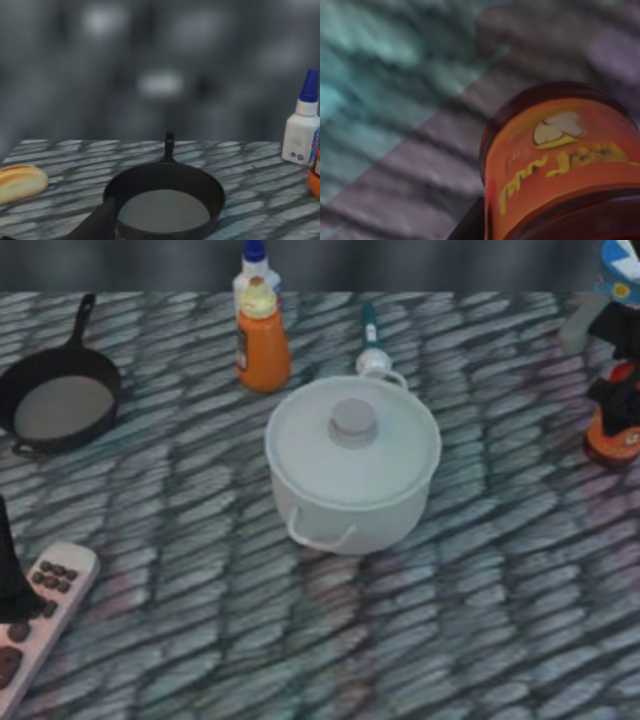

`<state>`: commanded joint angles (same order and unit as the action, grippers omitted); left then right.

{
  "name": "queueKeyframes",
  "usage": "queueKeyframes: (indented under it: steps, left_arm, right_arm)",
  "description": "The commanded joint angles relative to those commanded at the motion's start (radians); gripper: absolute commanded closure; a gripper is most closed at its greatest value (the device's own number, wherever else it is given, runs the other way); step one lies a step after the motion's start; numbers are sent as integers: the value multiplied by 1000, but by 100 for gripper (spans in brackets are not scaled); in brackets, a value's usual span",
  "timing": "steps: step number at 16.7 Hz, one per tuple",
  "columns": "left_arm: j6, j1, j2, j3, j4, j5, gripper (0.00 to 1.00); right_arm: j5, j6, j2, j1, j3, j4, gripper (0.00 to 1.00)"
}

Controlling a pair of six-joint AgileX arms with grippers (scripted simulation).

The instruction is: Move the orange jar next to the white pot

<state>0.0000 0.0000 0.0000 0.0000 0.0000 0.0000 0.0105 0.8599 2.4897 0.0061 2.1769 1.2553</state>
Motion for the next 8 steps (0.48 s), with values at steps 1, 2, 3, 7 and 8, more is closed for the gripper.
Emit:
queueKeyframes:
  steps: [1, 2, 3, 7, 8]
  left_arm:
    - [0, 0, 0, 0, 0, 0, 0]
    - [0, 0, 0, 0, 0, 0, 0]
    - [0, 0, 0, 0, 0, 0, 0]
    - [0, 0, 0, 0, 0, 0, 0]
    - [0, 0, 0, 0, 0, 0, 0]
  right_arm:
    - [0, 0, 0, 0, 0, 0, 100]
    - [0, -2, 0, 1, 0, 1, 100]
    - [0, -2, -3, 1, -2, 1, 100]
    - [-2, -2, -118, 7, -110, 18, 100]
    - [-2, -3, -173, 9, -152, 25, 100]
